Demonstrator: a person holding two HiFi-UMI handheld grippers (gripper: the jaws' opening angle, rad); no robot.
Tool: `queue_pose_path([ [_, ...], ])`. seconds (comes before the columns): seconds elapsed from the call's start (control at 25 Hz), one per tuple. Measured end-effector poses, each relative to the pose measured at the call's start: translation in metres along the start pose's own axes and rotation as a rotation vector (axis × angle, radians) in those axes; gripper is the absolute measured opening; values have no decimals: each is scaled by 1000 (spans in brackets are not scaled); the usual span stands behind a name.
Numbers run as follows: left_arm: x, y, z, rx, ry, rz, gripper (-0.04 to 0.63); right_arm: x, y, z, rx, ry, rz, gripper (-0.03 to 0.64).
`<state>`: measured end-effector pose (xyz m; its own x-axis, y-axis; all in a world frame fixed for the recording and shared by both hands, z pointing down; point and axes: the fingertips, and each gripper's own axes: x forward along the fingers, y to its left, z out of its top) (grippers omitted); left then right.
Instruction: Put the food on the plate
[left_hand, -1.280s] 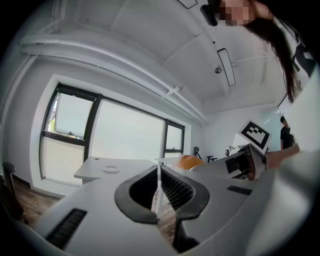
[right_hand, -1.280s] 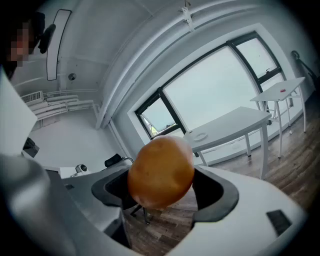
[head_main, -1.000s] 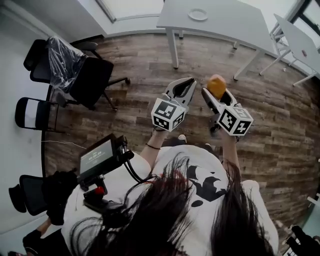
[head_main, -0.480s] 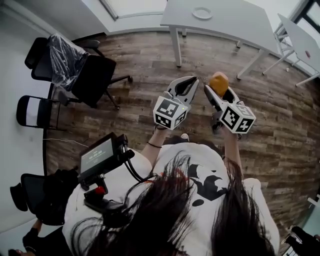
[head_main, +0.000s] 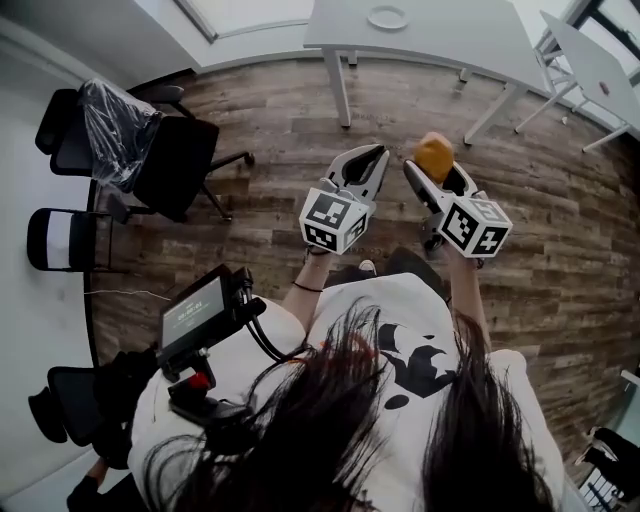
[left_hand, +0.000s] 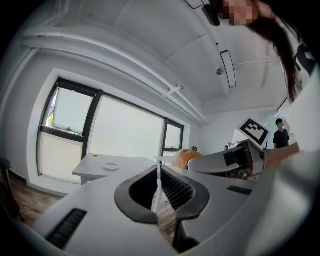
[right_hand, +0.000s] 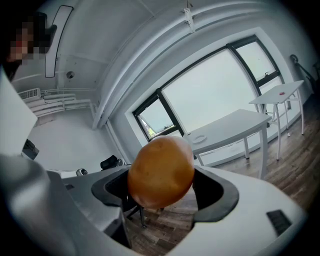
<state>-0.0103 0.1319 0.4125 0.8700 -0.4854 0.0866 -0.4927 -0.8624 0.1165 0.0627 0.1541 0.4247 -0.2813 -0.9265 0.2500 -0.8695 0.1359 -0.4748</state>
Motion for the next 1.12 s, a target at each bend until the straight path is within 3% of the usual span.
queue_pose_path([
  [0.32, 38, 8, -16, -41, 42, -14, 6, 19, -31, 10, 18, 34, -20, 382],
  [0.84, 61, 54, -7, -34, 36, 66, 6, 67, -52, 35, 24, 37, 37, 382],
  [1.12, 160, 113, 18, -45, 19, 102, 6, 149, -106, 99, -4, 74, 89, 382],
])
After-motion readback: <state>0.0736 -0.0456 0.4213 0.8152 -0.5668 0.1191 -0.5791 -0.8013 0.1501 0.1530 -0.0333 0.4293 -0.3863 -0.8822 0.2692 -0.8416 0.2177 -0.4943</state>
